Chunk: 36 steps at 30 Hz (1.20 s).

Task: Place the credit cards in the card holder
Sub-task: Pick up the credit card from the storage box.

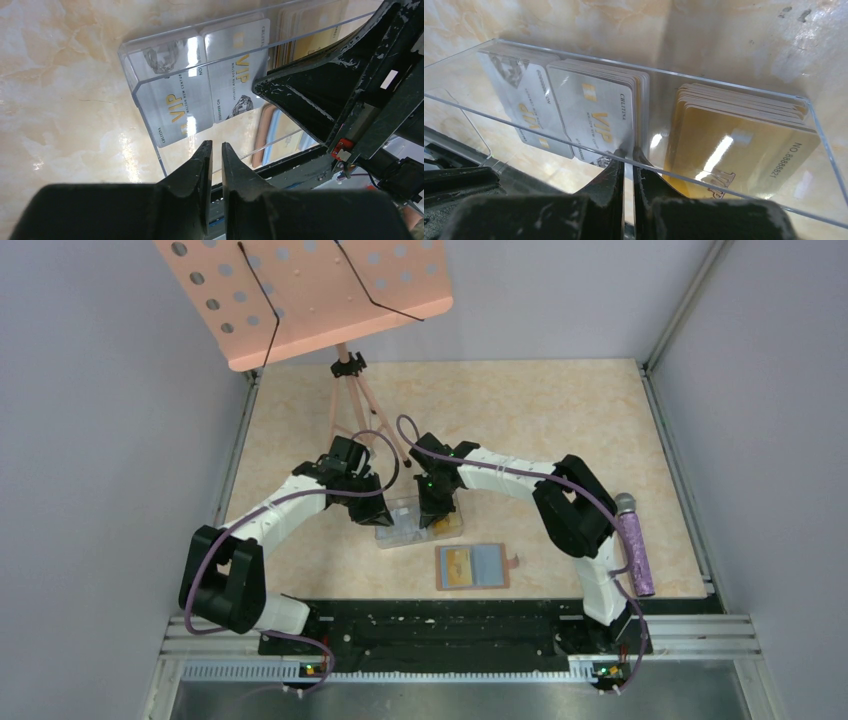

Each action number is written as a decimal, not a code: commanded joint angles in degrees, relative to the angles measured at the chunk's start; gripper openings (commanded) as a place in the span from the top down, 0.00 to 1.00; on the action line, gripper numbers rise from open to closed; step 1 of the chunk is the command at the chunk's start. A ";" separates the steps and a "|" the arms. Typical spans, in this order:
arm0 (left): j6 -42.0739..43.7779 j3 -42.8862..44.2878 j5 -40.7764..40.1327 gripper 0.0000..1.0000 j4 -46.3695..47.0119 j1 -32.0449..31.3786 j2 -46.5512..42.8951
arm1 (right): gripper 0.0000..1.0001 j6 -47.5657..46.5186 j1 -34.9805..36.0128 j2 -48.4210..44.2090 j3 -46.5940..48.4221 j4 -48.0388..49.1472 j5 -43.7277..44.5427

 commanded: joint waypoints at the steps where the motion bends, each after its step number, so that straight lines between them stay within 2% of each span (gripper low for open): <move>1: 1.27 0.57 -0.50 0.83 0.95 -0.23 -0.12 | 1.00 -0.60 0.78 -0.45 2.06 -1.16 1.60; 25: 1.88 -0.51 -0.67 0.88 0.83 -0.35 0.33 | 1.00 -1.14 1.82 -5.99 4.34 -4.60 2.54; 36: 2.06 -0.86 -0.24 0.88 0.91 -0.30 0.24 | 1.00 -2.88 1.88 -6.22 2.47 -4.35 3.27</move>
